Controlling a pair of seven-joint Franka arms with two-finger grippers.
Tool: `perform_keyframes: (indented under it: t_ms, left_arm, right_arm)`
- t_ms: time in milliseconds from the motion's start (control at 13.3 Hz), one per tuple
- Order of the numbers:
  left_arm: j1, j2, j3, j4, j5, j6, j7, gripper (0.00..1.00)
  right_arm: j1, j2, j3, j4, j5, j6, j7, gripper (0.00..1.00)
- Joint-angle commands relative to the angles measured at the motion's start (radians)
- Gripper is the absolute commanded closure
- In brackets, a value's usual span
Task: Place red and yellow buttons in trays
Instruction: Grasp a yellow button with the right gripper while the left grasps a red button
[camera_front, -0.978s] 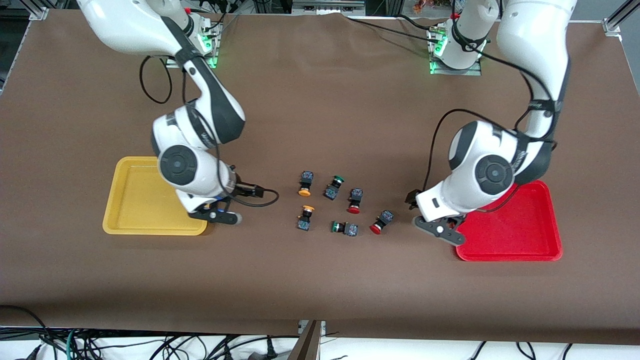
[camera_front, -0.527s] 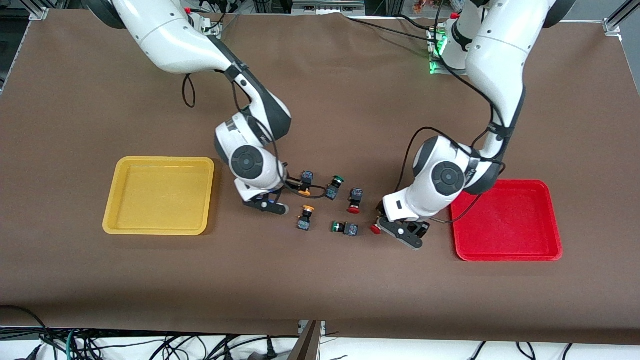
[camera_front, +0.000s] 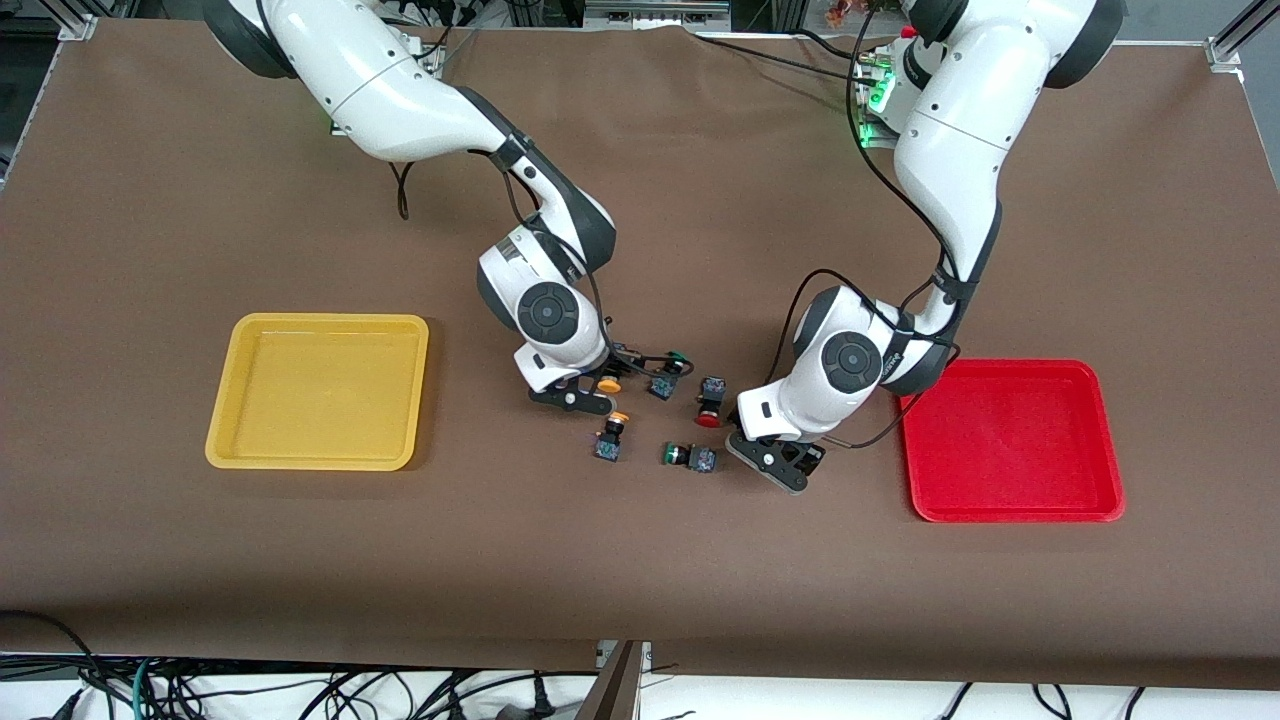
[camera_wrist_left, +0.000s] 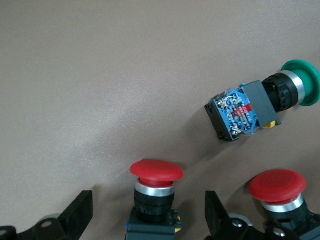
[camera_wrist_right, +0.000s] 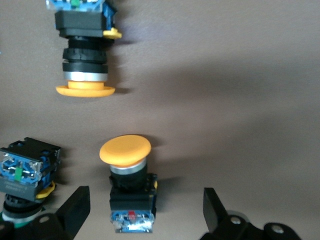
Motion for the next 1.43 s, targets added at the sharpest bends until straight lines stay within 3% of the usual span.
perform_keyframes:
  t_ms: [0, 75, 226, 527, 753, 978, 1355]
  left_arm:
    - [-0.01, -0.002, 0.008, 0.002, -0.003, 0.003, 0.016, 0.5]
    - [-0.01, -0.002, 0.008, 0.002, -0.003, 0.003, 0.014, 0.67]
    - [-0.004, -0.009, 0.008, 0.0, -0.003, 0.0, 0.019, 0.83]
    - [0.032, -0.076, 0.008, 0.002, -0.003, -0.096, 0.019, 0.83]
    - [0.094, -0.156, 0.009, 0.003, -0.002, -0.236, 0.041, 0.83]
    - [0.196, -0.193, 0.012, 0.002, -0.002, -0.377, 0.225, 0.83]
    - [0.406, -0.144, 0.011, -0.044, -0.009, -0.4, 0.571, 0.79]
  right_arm:
    - [0.008, 0.018, 0.009, 0.007, -0.027, 0.021, 0.022, 0.01]
    - [0.008, 0.018, 0.01, 0.007, -0.027, 0.021, 0.028, 0.15]
    - [0.008, 0.018, 0.009, 0.007, -0.027, 0.021, 0.028, 0.51]
    - [0.008, 0.016, 0.009, 0.007, -0.027, 0.021, 0.027, 0.92]
    - [-0.008, -0.001, 0.006, 0.012, -0.027, 0.005, 0.001, 0.96]
    - [-0.077, -0.068, -0.006, 0.016, -0.027, -0.147, -0.065, 0.96]
    - [-0.191, -0.18, -0.101, 0.016, -0.024, -0.409, -0.345, 0.96]
